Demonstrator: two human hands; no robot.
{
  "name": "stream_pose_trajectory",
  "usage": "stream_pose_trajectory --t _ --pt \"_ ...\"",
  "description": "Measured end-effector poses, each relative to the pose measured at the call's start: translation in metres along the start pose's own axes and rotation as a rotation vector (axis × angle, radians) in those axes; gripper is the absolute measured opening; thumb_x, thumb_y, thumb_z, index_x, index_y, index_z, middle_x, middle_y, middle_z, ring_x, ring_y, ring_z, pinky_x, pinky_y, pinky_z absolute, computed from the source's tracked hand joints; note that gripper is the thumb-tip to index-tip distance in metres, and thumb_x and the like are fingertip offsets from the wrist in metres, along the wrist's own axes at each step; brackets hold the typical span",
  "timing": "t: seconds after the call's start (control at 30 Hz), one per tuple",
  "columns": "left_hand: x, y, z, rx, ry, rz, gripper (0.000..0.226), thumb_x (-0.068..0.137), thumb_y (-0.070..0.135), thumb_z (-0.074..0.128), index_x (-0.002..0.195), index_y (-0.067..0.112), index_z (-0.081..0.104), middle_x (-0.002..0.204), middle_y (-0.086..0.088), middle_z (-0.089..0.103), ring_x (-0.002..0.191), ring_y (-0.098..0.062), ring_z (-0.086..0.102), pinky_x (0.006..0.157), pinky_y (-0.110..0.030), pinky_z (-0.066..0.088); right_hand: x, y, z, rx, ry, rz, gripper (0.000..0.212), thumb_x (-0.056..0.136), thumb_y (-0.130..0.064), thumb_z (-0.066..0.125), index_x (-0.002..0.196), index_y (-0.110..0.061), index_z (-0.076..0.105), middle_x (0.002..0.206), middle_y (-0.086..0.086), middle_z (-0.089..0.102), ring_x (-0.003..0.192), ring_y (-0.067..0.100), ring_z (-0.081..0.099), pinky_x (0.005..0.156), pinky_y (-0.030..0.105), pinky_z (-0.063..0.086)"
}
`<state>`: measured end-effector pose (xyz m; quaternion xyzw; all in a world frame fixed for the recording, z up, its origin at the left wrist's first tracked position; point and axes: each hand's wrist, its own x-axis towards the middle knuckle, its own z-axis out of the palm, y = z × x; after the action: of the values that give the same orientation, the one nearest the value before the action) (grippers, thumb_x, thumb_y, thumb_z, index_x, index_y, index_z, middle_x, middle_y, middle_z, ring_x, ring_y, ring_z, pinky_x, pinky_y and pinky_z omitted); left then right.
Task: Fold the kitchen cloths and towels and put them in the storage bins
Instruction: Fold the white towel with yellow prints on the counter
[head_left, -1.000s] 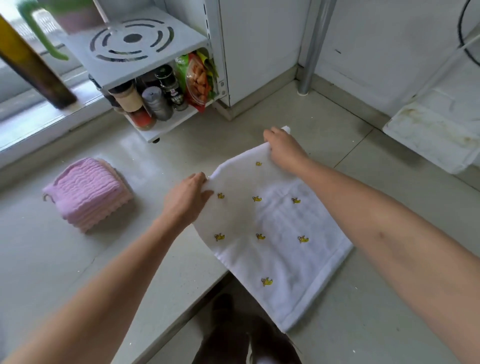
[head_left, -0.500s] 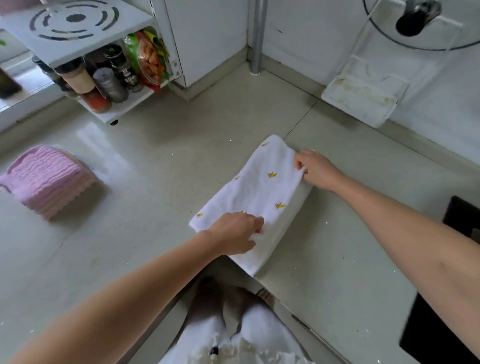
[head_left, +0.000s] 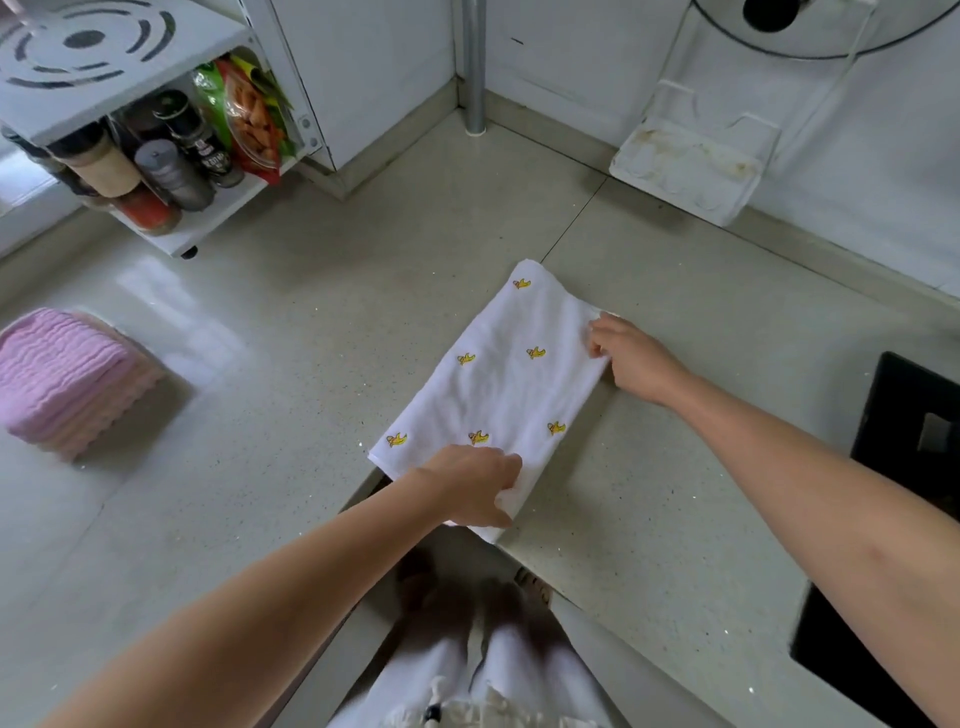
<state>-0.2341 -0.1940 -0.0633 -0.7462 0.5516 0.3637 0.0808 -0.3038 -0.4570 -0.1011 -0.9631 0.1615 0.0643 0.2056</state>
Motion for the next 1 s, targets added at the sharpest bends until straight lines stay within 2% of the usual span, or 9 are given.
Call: stream_pose_trajectory --t 0.07,0.13,0.27,0.4,0.5,0.67,0.8,0.9,1.0 --pt "0.002 -0.005 -0.006 -0.139 -0.022 -0.055 0.040 0.087 0.059 0.052 0.101 0.022 0.055 0.103 0.004 0.060 0.093 -0.020 0.057 0.079 -0.032 0.045 -0.002 -0.003 -0.002 -0.072 -0.020 0.048 0.031 0.070 0.013 0.041 0.091 -0.004 0.057 0.120 0.009 0.054 0.121 0.030 0.045 0.091 0.039 0.044" --pt "0.008 -0.013 -0.012 -0.260 0.165 -0.095 0.035 0.093 0.055 0.044 0.096 0.023 0.059 0.102 0.004 0.062 0.095 -0.019 0.059 0.082 -0.036 0.048 0.001 -0.014 -0.006 -0.180 0.063 0.091 0.029 0.078 0.005 0.045 0.099 -0.007 0.060 0.124 0.005 0.055 0.120 0.026 0.044 0.090 0.035 0.039" --pt "0.029 -0.028 -0.010 -0.298 0.708 -0.162 0.039 0.101 0.027 0.036 0.136 0.016 0.047 0.141 0.000 0.048 0.130 -0.022 0.042 0.104 -0.034 0.037 0.026 -0.051 0.003 -0.175 0.188 -0.102 0.042 0.095 -0.015 0.035 0.135 -0.011 0.047 0.150 0.003 0.037 0.140 0.020 0.029 0.109 0.033 0.023" --pt "0.049 -0.040 0.012 -0.147 0.611 -0.276 0.059 0.102 0.040 0.009 0.152 0.009 0.000 0.160 -0.005 -0.005 0.147 -0.021 -0.011 0.120 -0.035 -0.007 0.059 -0.077 0.038 -0.325 -0.014 -0.323 0.063 0.094 -0.042 0.004 0.150 -0.019 0.022 0.159 -0.001 0.014 0.147 0.016 0.010 0.120 0.034 0.004" --pt "0.049 -0.058 0.037 -0.085 0.548 -0.285 0.073 0.089 0.059 -0.008 0.150 0.019 -0.015 0.157 0.004 -0.020 0.142 -0.017 -0.025 0.117 -0.038 -0.016 0.074 -0.064 0.056 -0.360 -0.071 -0.339 0.065 0.093 -0.051 0.002 0.152 -0.024 0.009 0.159 -0.006 0.002 0.147 0.009 0.001 0.118 0.031 -0.005" --pt "0.035 -0.067 0.047 -0.148 0.565 -0.301 0.068 0.092 0.057 0.000 0.150 0.025 -0.013 0.154 0.012 -0.021 0.143 -0.015 -0.020 0.118 -0.034 -0.009 0.108 -0.035 0.044 -0.288 0.010 -0.082 0.070 0.089 -0.052 -0.006 0.152 -0.023 0.000 0.160 -0.004 -0.003 0.147 0.009 -0.002 0.119 0.034 -0.003" --pt "0.022 -0.078 0.036 -0.352 0.728 -0.374 0.052 0.097 0.042 0.023 0.142 0.021 0.039 0.144 0.001 0.044 0.131 -0.024 0.041 0.100 -0.033 0.037 0.126 -0.031 0.034 -0.308 0.004 0.012 0.056 0.101 -0.034 0.014 0.152 -0.018 0.001 0.160 0.001 -0.004 0.147 0.014 0.002 0.119 0.034 -0.003" --pt "0.021 -0.088 0.017 -0.632 0.700 -0.550 0.042 0.092 0.029 0.057 0.131 0.020 0.044 0.114 0.000 0.056 0.102 -0.024 0.055 0.075 -0.034 0.046 0.130 -0.043 0.020 -0.517 0.025 -0.180 0.056 0.101 -0.018 0.024 0.152 -0.014 0.002 0.160 0.004 -0.006 0.147 0.016 -0.004 0.114 0.033 -0.016" --pt "0.016 -0.099 0.007 -0.602 0.565 -0.513 0.044 0.087 0.032 0.064 0.127 0.021 0.049 0.115 0.001 0.055 0.103 -0.022 0.057 0.077 -0.032 0.047 0.132 -0.055 0.013 -0.569 -0.037 -0.367 0.064 0.092 0.001 0.037 0.150 -0.016 0.015 0.160 0.003 0.000 0.148 0.015 -0.001 0.111 0.030 -0.021"
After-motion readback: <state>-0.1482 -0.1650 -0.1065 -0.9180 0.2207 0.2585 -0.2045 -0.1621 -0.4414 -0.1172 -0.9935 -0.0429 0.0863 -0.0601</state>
